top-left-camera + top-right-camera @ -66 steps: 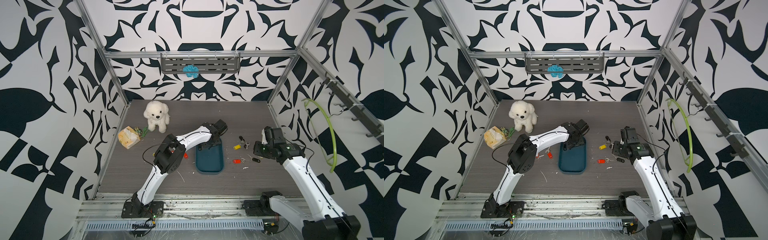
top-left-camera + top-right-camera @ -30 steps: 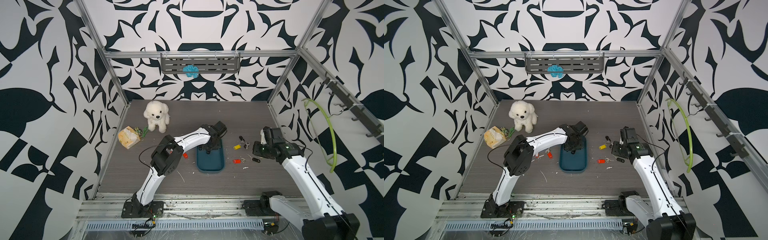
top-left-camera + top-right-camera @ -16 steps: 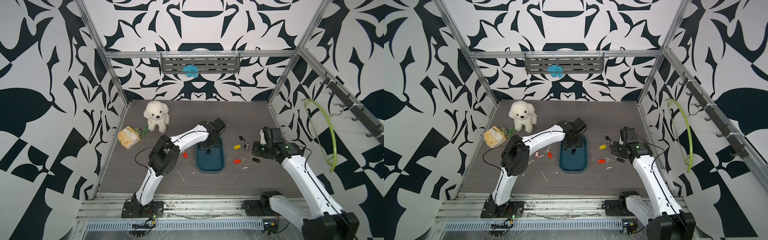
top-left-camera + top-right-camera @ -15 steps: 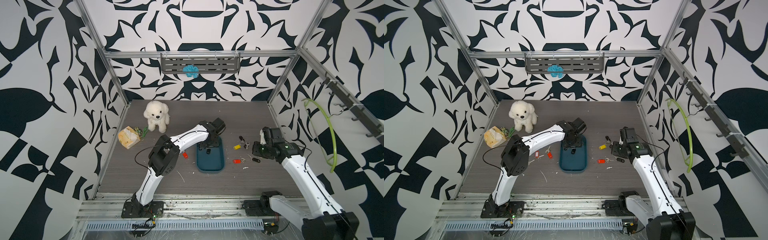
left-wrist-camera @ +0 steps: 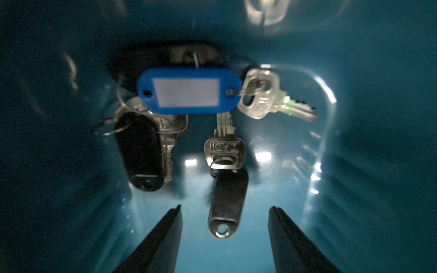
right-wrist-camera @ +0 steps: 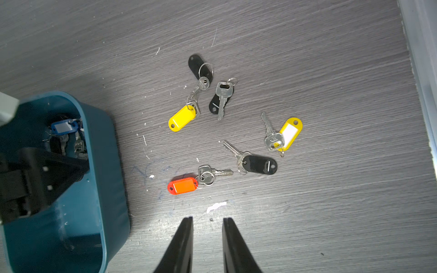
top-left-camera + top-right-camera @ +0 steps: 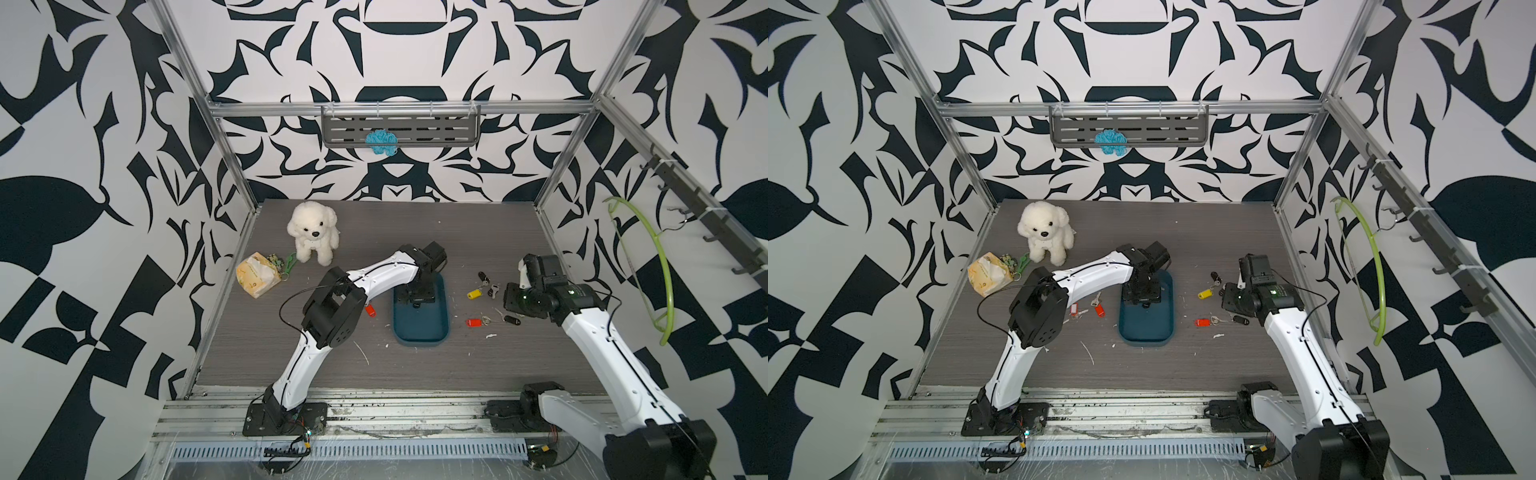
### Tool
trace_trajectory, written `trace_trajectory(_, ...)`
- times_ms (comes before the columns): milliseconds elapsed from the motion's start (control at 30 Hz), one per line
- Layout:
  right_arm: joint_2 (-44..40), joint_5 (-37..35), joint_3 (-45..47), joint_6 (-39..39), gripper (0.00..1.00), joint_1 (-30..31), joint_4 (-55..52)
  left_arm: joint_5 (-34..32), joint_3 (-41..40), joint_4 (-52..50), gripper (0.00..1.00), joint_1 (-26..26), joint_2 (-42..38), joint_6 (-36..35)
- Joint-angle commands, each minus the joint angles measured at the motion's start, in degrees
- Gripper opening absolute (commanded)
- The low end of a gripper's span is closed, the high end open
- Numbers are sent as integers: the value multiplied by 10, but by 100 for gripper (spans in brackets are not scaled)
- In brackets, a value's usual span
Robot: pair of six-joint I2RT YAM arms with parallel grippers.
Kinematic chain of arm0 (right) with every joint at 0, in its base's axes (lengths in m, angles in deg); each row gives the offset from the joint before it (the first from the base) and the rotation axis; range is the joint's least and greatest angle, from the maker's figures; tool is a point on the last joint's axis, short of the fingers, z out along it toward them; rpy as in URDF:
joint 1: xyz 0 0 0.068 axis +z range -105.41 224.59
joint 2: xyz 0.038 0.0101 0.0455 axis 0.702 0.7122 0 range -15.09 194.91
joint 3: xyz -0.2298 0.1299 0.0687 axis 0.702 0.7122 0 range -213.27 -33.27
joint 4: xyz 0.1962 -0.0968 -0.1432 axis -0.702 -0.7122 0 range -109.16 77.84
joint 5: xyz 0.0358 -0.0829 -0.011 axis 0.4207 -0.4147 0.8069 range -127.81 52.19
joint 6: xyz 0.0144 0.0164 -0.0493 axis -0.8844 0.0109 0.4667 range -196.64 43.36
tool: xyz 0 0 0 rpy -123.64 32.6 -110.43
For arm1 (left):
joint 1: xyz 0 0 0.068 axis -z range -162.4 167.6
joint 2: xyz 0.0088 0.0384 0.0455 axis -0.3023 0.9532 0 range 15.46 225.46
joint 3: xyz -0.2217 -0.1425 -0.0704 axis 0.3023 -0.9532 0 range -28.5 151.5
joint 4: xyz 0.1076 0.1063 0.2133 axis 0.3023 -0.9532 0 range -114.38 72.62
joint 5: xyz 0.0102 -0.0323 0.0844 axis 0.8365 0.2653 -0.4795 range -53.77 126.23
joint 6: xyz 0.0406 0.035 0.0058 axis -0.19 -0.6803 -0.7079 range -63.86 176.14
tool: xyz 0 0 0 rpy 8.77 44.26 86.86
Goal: Take the keys out of the storage box
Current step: Pick up the key from the storage box.
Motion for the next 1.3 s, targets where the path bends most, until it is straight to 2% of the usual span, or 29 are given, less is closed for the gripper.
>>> trace_trajectory(0, 0, 4, 1, 4, 27, -3, 8, 19, -13, -13, 65, 0, 8, -6)
trace_trajectory(133, 0, 4, 1, 4, 27, -3, 8, 24, -13, -9, 59, 0, 14, -5)
trace_trajectory(400, -1, 4, 2, 3, 27, -3, 7, 29, -15, -2, 32, -1, 20, -3)
trace_trajectory(733, -3, 4, 4, 2, 27, -3, 7, 28, -13, -9, 7, 0, 20, -5)
trace_trajectory(1000, -4, 3, 4, 3, 27, -2, 7, 4, 1, -38, 5, 0, -7, -10)
trace_trajectory(1267, -2, 2, 5, 3, 27, -3, 8, -47, 26, -80, 4, 0, -97, -20)
